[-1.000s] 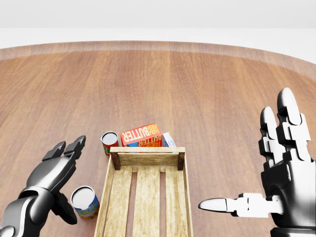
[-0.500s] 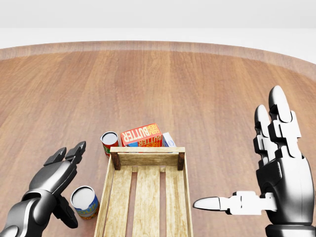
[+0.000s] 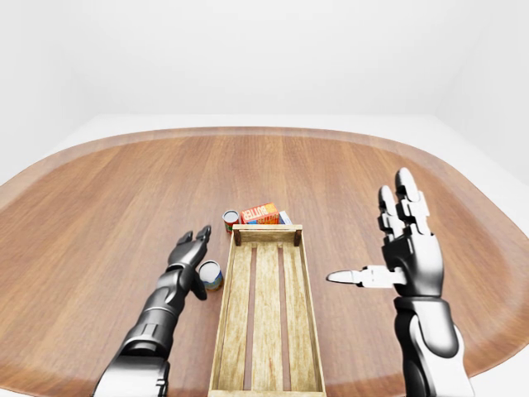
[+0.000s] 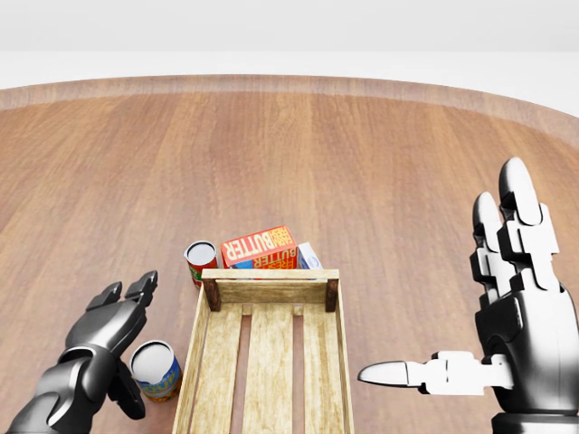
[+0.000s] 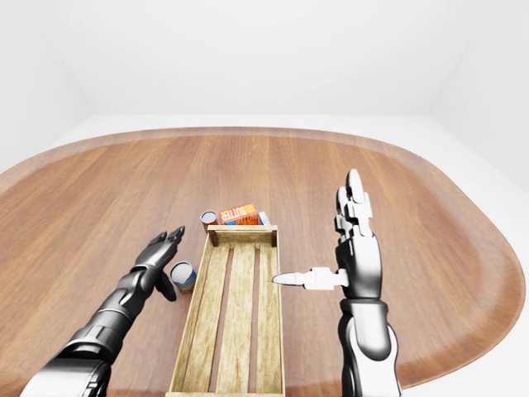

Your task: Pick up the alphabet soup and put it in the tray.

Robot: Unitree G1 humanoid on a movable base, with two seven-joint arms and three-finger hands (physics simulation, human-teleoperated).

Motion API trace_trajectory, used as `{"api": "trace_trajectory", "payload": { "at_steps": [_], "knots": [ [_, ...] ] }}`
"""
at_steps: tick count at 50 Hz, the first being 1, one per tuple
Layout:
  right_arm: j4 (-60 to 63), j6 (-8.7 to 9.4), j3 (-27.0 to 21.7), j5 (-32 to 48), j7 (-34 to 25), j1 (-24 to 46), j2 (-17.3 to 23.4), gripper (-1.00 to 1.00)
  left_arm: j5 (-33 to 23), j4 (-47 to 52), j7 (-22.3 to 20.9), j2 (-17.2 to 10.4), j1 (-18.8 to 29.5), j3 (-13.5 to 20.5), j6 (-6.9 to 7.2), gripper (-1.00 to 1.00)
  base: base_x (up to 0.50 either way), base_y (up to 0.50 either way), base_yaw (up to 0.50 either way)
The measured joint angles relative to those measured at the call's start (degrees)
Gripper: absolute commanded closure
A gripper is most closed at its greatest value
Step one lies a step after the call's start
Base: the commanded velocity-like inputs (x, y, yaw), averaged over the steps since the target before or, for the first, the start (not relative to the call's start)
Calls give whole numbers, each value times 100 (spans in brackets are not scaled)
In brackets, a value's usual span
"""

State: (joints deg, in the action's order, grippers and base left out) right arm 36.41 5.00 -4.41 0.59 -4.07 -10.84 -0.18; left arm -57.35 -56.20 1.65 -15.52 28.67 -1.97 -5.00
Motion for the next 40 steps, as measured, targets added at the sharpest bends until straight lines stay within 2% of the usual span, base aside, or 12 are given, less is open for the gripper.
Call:
{"api": "trace_trajectory", "payload": {
  "at_steps": [16, 40],
  "knots": [
    [29, 0, -73, -65, -14, -24, -15, -100, -37, -1022, 447, 42, 405, -191, 0, -100, 0, 0, 0],
    [-11, 0, -53, -112, -19, -13, -15, -100, -124, -1626, 671, 197, 659, -308, 0, -100, 0, 0, 0]
  ]
}}
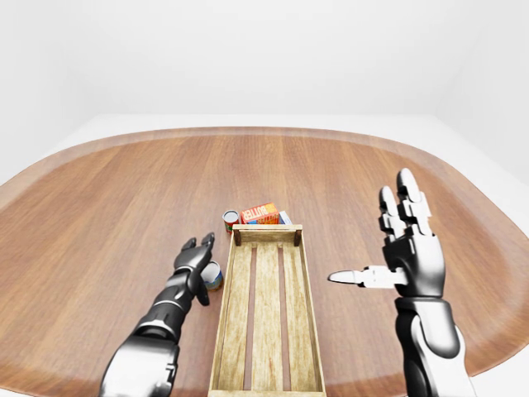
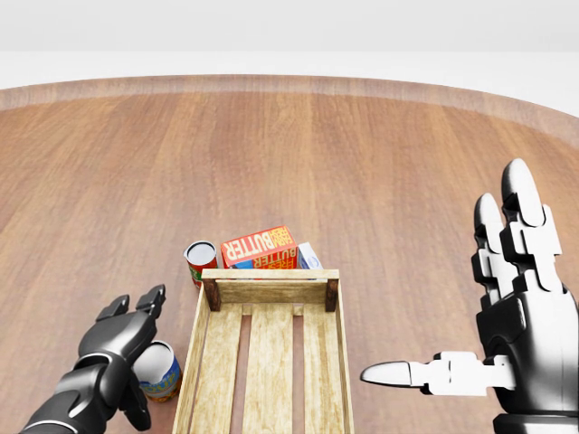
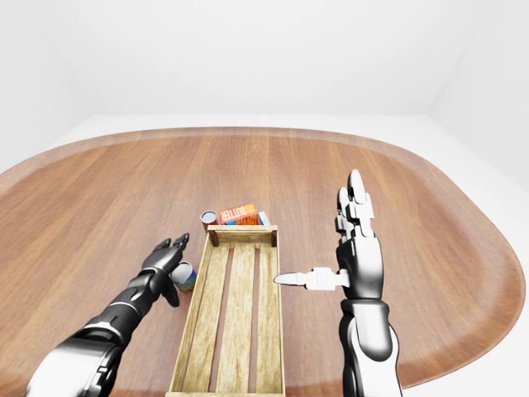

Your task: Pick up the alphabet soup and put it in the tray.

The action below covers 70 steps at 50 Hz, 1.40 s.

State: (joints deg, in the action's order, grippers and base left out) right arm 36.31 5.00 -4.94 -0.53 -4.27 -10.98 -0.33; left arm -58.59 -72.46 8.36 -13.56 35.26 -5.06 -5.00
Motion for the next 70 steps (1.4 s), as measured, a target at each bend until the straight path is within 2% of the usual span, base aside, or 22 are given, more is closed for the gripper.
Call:
{"api": "trace_trajectory", "payload": {
  "at_steps": [12, 13, 14, 15, 27, 41, 54, 63, 70],
  "knots": [
    [-20, 0, 15, -5, 9, 10, 3, -100, 2, -146, 18, 45, 46, -9, 0, -100, 0, 0, 0],
    [-22, 0, 15, -6, 9, 11, 4, -100, 14, -155, 4, 49, 45, -2, 0, -36, 0, 0, 0],
    [-23, 0, 15, -6, 11, 12, 4, -100, 24, -159, -4, 53, 42, 4, 0, -36, 0, 0, 0],
    [-24, 0, 14, -7, 12, 14, 4, -100, 35, -164, -12, 56, 38, 7, 0, 100, 0, 0, 0],
    [-69, 0, 50, -4, 31, 36, 7, -100, 430, -218, -236, 58, -36, 24, 0, 100, 0, 0, 0],
    [-53, 0, 68, -24, 23, 28, 12, -100, 743, -255, -276, 54, -135, 4, 0, 100, 0, 0, 0],
    [-84, 0, 98, -21, 32, 36, 13, -100, 1079, -41, -378, -232, -239, 157, 0, 100, 0, 0, 0],
    [-94, 0, 119, -20, 42, 42, 15, -100, 1366, 741, -622, -506, -397, 368, 0, 100, 0, 0, 0],
    [-105, 0, 112, -30, 43, 47, 18, -100, 1499, 2101, -1161, -544, -803, 574, 0, 100, 0, 0, 0]
  ]
}}
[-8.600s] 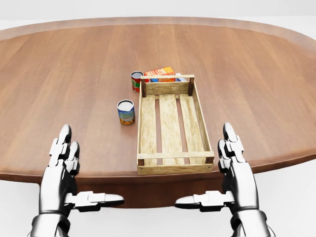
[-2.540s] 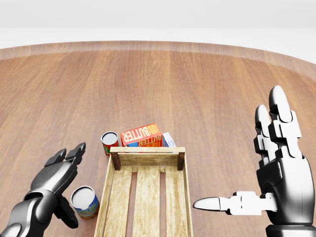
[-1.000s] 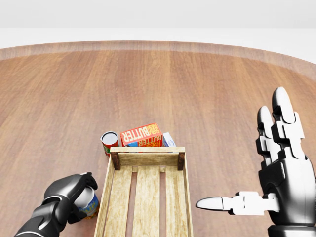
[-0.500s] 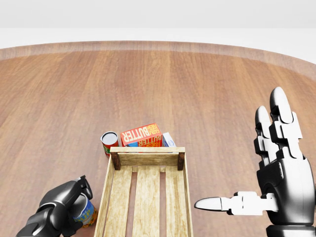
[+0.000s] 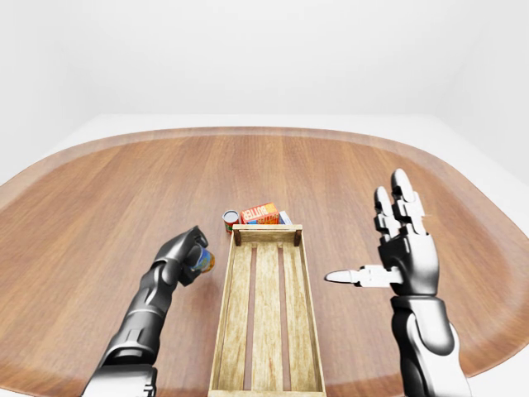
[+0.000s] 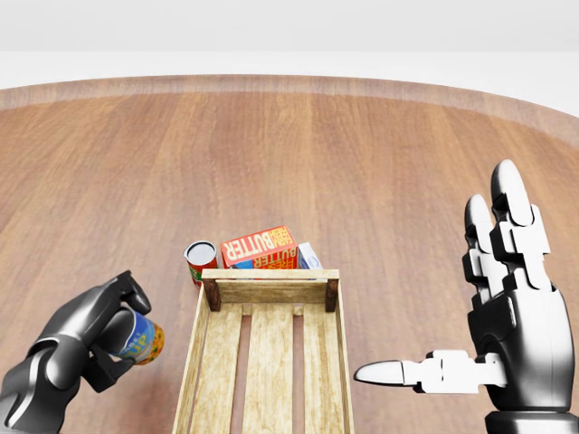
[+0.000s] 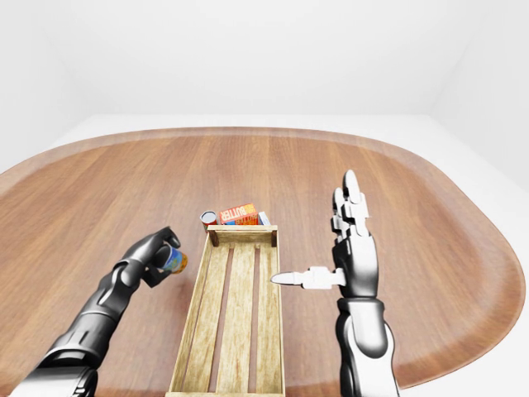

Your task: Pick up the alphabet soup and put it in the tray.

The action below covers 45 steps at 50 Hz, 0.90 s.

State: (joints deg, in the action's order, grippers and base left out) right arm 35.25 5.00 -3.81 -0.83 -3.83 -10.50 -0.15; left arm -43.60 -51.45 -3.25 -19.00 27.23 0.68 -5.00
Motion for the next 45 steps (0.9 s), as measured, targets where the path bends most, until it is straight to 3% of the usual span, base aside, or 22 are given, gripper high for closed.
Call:
{"api": "trace_trajectory", "payload": {
  "at_steps": [11, 21, 32, 45],
  "knots": [
    [-19, 0, -1, -6, 6, 12, 1, -100, -298, 2406, -925, 152, -552, 245, 0, 100, 0, 0, 0],
    [-5, 0, -9, -11, 8, 13, 2, -100, -787, 3642, -1499, 377, -677, 200, 48, 100, 0, 0, 0],
    [22, 0, -11, -20, 2, 1, 0, -100, -1378, 4178, -1809, 708, -740, -73, 0, 100, 0, 0, 0],
    [80, 0, -3, -19, -1, -19, -5, -100, -2218, 3890, -1746, 1177, -754, -555, 0, 100, 0, 0, 0]
  ]
}}
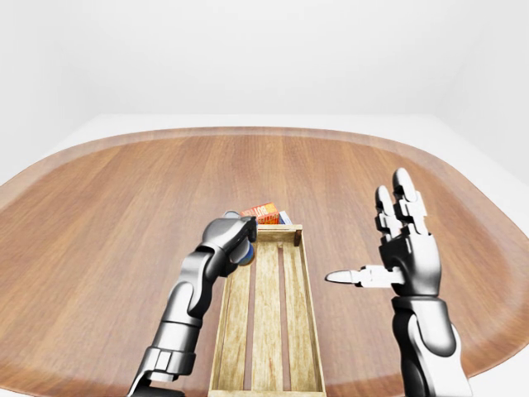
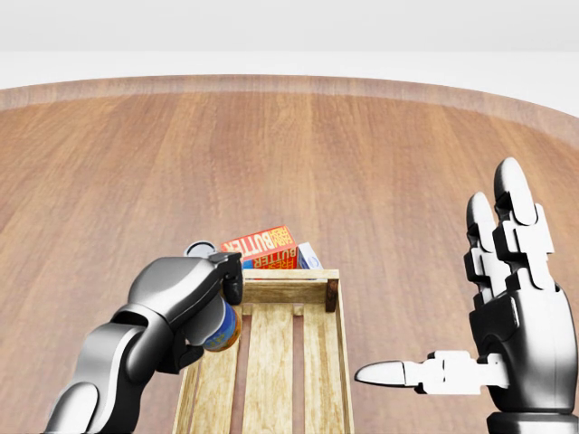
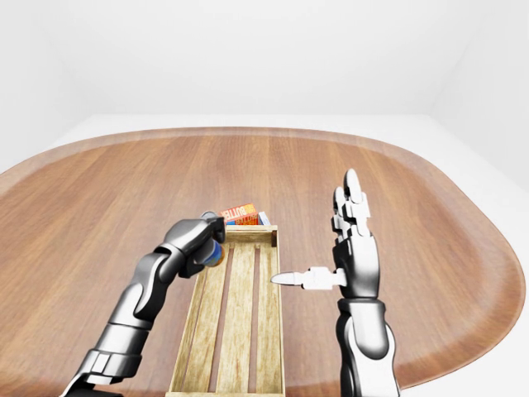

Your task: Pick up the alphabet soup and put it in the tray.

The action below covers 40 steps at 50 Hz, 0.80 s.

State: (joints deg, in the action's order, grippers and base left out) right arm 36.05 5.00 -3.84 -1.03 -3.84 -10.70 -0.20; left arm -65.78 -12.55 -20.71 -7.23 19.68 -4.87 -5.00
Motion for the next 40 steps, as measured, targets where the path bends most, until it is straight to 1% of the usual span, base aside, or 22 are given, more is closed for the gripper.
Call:
{"api": "trace_trajectory", "payload": {
  "at_steps": [11, 28, 40],
  "knots": [
    [45, 0, 9, 7, -10, -13, 1, -100, -429, -491, 216, 279, -35, -272, 0, 100, 0, 0, 0],
    [84, 0, 13, 16, -16, -21, -1, -100, -760, -1165, 562, 499, -53, -515, 0, 100, 0, 0, 0],
    [102, 0, 2, 4, -21, -25, -4, -100, -911, -1913, 901, 621, 100, -644, 0, 100, 0, 0, 0]
  ]
}}
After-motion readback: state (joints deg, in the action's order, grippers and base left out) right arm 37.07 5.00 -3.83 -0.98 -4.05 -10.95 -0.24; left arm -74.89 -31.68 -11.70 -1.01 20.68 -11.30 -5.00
